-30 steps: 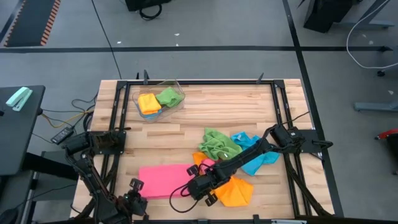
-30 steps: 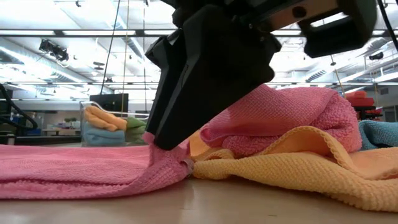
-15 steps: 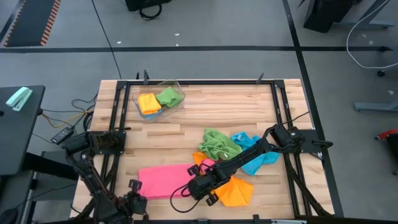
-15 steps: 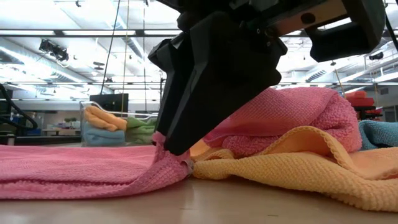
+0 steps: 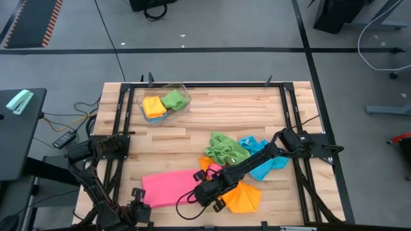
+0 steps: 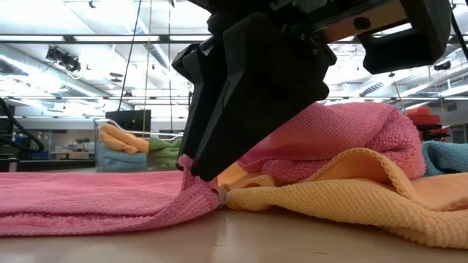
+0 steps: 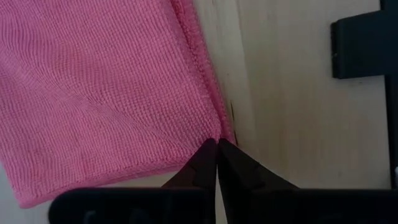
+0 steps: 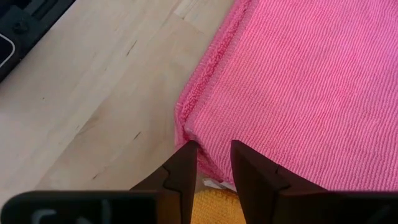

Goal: Fold microfiber towels
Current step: Fold the left pink microfiber towel

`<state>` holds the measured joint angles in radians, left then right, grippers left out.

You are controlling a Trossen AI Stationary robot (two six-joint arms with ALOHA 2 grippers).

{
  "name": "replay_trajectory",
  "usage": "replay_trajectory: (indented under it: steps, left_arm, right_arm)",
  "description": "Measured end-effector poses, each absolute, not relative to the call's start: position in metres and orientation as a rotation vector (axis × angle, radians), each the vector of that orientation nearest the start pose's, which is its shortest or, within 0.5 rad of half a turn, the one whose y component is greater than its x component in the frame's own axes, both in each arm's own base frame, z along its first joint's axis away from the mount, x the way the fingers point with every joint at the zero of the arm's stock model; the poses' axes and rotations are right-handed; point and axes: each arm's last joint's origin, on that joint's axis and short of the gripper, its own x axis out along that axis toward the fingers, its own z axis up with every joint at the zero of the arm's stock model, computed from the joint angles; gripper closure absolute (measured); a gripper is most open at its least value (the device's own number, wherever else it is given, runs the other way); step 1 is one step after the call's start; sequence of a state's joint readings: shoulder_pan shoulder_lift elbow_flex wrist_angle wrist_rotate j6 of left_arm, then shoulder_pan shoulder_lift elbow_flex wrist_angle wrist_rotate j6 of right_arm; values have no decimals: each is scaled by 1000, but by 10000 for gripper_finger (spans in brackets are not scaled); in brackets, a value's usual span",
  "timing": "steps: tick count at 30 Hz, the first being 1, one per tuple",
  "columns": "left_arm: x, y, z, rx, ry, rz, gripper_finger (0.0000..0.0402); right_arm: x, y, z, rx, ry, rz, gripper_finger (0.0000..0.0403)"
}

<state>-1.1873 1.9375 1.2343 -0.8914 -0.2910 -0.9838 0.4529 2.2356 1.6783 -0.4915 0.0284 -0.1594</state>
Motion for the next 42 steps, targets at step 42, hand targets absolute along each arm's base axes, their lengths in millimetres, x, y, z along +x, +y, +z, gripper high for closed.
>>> replay_trajectory:
  steps: [42]
  left_arm:
    - [129,-313,142,250,1313,-25,387]
  right_arm:
    - [419,210,136,-437,917,485,360]
